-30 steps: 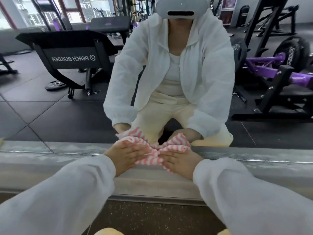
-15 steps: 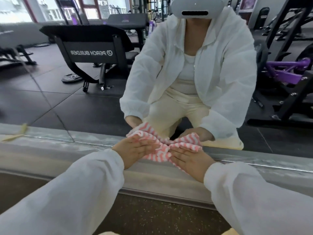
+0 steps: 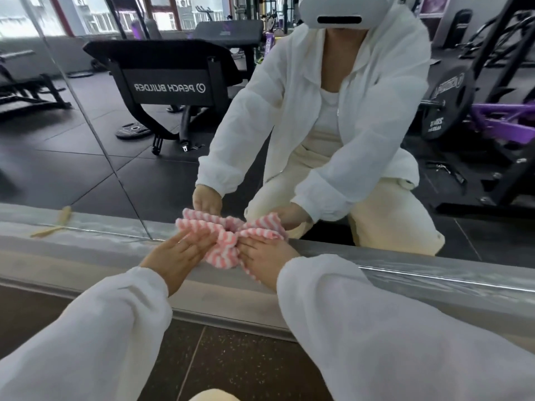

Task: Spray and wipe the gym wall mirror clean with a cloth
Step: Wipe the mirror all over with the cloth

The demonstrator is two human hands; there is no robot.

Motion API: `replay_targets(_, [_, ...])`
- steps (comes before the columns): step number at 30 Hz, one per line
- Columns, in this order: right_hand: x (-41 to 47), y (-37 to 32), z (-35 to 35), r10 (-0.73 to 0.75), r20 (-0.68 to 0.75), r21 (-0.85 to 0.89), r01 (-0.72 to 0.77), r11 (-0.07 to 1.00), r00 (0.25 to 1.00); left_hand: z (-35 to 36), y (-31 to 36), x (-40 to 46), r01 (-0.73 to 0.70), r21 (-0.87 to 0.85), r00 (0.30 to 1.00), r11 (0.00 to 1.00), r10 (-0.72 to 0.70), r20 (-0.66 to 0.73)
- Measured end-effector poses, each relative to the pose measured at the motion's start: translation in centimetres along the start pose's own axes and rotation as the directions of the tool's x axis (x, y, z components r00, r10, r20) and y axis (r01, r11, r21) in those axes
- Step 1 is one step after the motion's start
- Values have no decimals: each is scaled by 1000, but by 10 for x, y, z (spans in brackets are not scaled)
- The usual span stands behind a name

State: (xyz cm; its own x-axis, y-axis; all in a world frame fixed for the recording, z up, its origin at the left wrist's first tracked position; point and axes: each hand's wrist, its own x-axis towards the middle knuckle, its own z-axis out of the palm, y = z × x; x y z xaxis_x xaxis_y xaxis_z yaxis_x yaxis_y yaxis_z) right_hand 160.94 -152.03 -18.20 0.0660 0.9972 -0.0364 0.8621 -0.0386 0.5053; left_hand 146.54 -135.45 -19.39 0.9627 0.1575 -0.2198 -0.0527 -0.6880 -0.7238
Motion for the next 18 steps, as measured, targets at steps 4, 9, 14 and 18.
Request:
replay_targets(4, [-64, 31, 18, -76, 93, -87, 84, 993, 993, -36, 15, 31, -117, 2, 979, 993, 115, -168])
replay_targets(9, [-152, 70, 38, -42, 276, -88, 69, 994, 960, -129, 64, 77, -296, -3, 930, 955, 288, -227])
replay_targets(14, [-229, 95, 39, 58, 413, -73, -30, 997, 909, -176, 111, 112, -302, -5, 898, 953, 283, -337])
replay_targets(18, [-249, 104, 78, 223, 117, -197, -198, 960, 968, -176, 119, 119, -172, 28, 836, 985, 161, -524])
